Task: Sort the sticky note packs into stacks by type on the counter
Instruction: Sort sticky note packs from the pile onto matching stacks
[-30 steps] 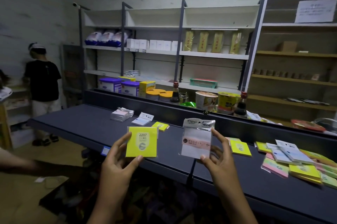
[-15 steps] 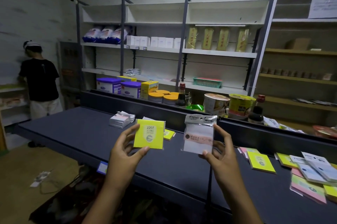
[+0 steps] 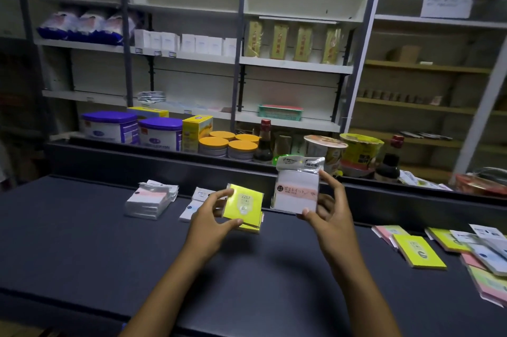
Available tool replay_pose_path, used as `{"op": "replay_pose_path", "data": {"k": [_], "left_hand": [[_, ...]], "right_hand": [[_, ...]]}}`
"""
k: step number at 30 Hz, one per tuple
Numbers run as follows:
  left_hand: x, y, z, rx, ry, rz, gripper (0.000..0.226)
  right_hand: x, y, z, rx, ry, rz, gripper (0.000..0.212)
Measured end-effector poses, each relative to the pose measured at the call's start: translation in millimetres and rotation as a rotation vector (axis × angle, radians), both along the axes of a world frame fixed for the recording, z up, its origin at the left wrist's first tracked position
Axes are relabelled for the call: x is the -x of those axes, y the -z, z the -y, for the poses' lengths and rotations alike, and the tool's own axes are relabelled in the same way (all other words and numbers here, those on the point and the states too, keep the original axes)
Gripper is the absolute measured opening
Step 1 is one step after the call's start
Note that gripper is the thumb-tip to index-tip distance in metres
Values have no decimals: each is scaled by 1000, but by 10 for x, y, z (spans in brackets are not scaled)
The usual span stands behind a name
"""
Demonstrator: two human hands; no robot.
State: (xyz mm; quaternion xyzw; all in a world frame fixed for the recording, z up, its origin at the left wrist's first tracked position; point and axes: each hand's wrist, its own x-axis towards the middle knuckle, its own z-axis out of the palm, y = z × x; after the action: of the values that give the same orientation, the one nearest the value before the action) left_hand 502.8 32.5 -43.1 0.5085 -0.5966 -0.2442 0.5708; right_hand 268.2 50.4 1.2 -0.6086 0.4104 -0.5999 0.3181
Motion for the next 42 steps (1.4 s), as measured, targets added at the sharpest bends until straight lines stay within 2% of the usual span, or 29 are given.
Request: {"op": "replay_pose_path", "data": {"k": [6, 15, 25, 33, 38, 42], "left_hand": [[-38, 157, 448, -95, 38, 106, 59], [6, 273, 663, -197, 11, 340, 58], [47, 392, 672, -159, -80, 701, 51], [88, 358, 570, -90, -105, 727, 49], [-35, 159, 329, 22, -140, 749, 37], [-304, -1, 70, -18, -187, 841, 33]], "right_hand": [[-167, -36, 310, 9, 73, 39, 76], [-289, -25, 695, 6, 148, 136, 77], [-243, 126, 746, -12, 144, 75, 78], [-233, 222, 782, -59, 95, 49, 78], [-260, 237, 771, -80, 43, 40, 77], [-310, 273, 738, -91, 4, 24, 77]]}}
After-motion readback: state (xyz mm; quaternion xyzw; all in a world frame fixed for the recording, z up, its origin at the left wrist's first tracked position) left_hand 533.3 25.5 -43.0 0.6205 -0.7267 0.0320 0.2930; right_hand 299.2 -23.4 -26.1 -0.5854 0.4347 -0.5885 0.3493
